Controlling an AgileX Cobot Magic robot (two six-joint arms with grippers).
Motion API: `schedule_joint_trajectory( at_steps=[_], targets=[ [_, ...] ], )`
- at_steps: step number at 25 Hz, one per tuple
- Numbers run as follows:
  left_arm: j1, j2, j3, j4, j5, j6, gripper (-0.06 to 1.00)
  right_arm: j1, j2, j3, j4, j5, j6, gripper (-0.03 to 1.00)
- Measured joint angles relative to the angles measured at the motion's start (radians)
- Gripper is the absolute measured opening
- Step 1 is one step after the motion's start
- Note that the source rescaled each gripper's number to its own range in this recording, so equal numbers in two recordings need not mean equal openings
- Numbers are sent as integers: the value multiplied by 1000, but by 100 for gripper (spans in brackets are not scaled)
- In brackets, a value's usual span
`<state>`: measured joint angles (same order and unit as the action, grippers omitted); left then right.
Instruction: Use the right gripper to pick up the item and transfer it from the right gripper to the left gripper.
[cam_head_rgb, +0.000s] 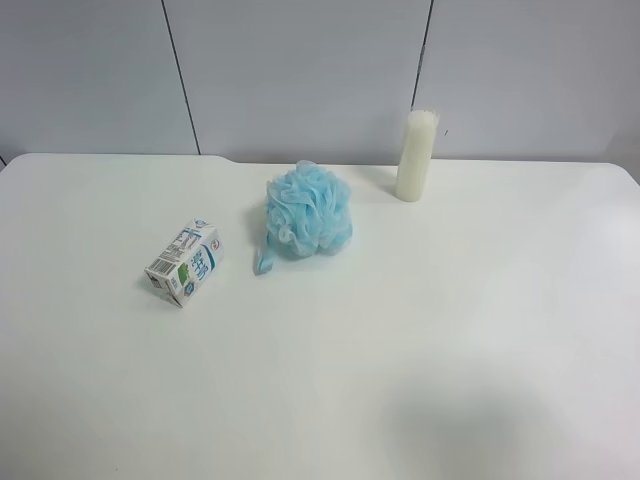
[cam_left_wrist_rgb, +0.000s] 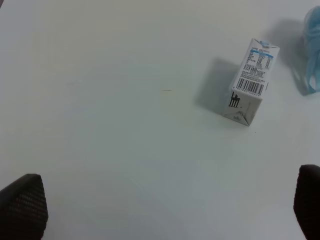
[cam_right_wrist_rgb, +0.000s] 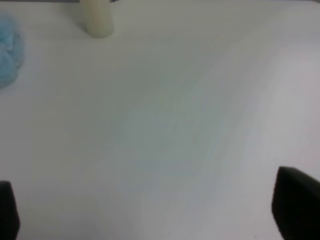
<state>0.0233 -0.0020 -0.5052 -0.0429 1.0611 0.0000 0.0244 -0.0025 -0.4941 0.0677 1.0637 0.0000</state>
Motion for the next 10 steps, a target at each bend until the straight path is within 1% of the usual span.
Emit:
schedule_joint_trajectory(
  at_steps=[10],
  targets=[
    [0,0,0,0,0,0,100,0,0,0,0,0,0,100]
  ],
)
